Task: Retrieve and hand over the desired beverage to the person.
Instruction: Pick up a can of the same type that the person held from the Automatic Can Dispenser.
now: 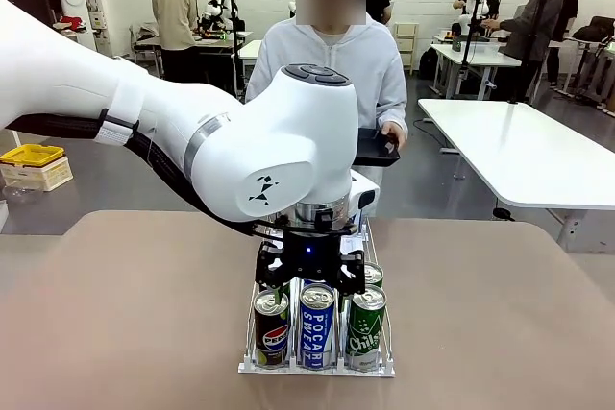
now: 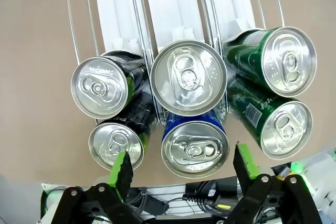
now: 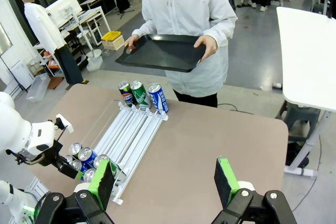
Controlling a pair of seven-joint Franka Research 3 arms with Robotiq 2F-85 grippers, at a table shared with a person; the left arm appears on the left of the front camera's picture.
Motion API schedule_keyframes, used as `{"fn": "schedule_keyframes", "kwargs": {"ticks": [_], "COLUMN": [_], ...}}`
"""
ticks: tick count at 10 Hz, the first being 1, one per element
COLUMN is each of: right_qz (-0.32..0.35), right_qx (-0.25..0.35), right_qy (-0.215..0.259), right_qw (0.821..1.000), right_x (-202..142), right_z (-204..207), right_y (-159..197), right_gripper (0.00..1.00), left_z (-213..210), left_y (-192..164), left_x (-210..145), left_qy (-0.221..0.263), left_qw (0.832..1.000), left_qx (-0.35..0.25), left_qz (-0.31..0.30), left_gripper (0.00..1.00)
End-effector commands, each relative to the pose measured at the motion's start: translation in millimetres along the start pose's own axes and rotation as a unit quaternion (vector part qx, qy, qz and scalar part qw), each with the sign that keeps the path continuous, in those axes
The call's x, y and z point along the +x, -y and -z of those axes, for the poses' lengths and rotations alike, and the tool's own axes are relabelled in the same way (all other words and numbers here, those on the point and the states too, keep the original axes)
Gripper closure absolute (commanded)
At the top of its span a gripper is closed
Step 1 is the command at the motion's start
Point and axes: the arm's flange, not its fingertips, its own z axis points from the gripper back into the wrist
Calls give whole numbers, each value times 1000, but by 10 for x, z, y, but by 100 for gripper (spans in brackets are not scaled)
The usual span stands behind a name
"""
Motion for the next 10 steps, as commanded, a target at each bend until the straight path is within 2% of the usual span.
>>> {"fn": "schedule_keyframes", "kwargs": {"ticks": [1,10], "right_qz": [0,0], "right_qx": [14,14], "right_qy": [1,1], "right_qw": [1000,1000], "right_x": [8,8], "right_z": [28,28], "right_y": [0,0], "right_gripper": [0,0], "left_z": [-19,14], "left_y": [80,126], "left_x": [11,49], "left_qy": [1,-2], "left_qw": [1000,1000], "left_qx": [6,-3], "left_qz": [-18,-22], "left_gripper": [0,0]}}
